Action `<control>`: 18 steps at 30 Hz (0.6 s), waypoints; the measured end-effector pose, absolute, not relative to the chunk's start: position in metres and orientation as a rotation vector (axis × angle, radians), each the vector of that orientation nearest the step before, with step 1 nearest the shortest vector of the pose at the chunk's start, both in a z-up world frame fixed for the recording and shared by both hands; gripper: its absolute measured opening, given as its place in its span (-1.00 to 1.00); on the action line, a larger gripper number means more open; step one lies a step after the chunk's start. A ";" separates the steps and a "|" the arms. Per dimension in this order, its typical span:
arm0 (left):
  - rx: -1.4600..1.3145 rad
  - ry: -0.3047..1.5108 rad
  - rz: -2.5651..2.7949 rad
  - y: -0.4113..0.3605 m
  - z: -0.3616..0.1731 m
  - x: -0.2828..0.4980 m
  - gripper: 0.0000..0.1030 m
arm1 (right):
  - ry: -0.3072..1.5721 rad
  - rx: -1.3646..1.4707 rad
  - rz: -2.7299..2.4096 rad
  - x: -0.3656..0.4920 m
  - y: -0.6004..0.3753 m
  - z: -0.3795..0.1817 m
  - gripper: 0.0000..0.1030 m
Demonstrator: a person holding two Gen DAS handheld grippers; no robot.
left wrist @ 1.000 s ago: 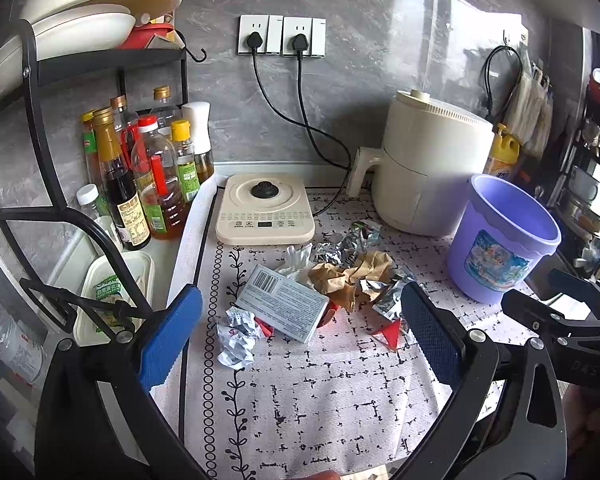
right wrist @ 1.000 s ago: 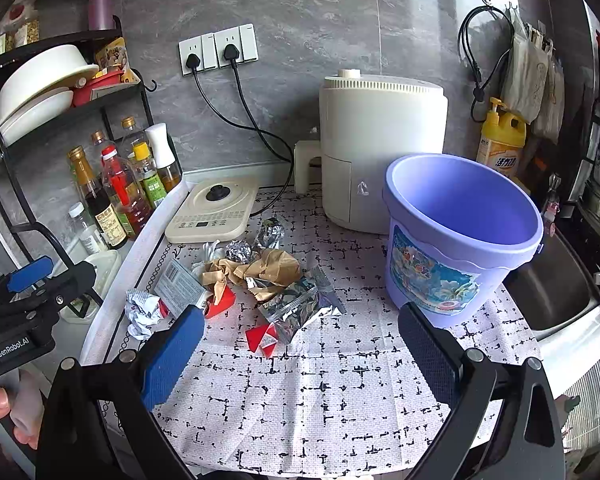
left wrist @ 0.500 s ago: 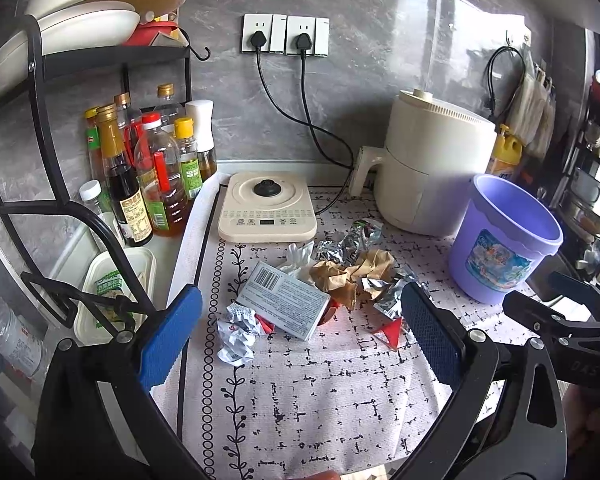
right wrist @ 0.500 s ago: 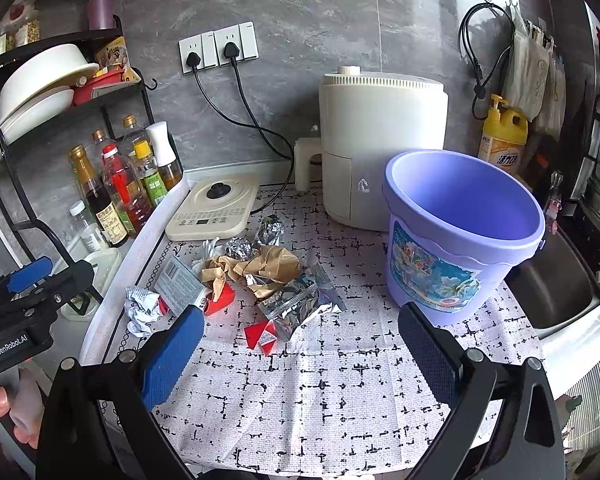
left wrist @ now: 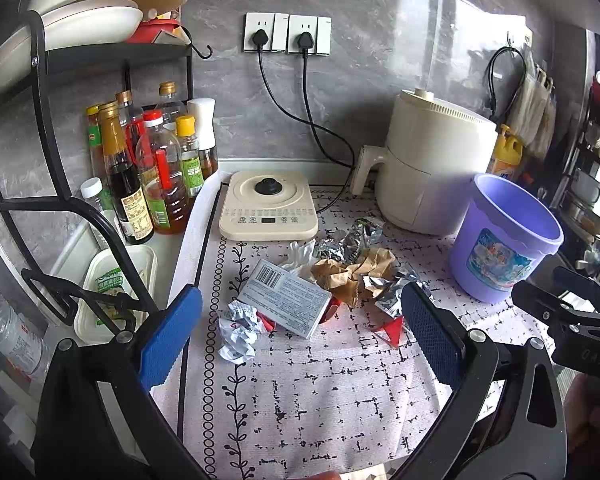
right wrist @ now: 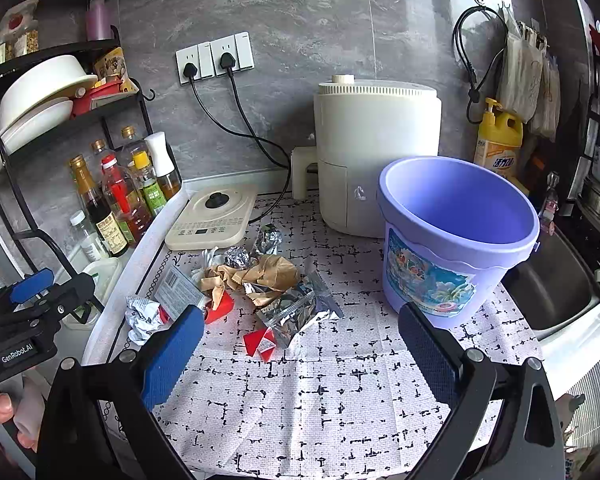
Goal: Collect trash
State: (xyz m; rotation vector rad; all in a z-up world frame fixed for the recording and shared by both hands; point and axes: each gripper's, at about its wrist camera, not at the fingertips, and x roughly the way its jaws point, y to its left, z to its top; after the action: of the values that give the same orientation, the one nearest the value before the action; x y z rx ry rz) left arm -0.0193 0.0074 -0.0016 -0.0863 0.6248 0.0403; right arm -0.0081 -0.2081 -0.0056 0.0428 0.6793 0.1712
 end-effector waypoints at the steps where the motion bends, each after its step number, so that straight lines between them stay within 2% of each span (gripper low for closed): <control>1: -0.086 0.625 0.041 0.007 -0.002 -0.020 0.92 | 0.680 0.042 0.173 -0.008 -0.208 -0.005 0.85; 18: -0.098 0.624 0.039 0.012 -0.005 -0.024 0.92 | 0.703 0.005 0.145 -0.008 -0.201 -0.009 0.85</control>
State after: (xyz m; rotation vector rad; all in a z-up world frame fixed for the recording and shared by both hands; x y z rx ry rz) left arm -0.0236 0.0120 -0.0051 -0.0981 0.6245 0.0385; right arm -0.0078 -0.2007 -0.0089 0.0047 0.7034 0.1454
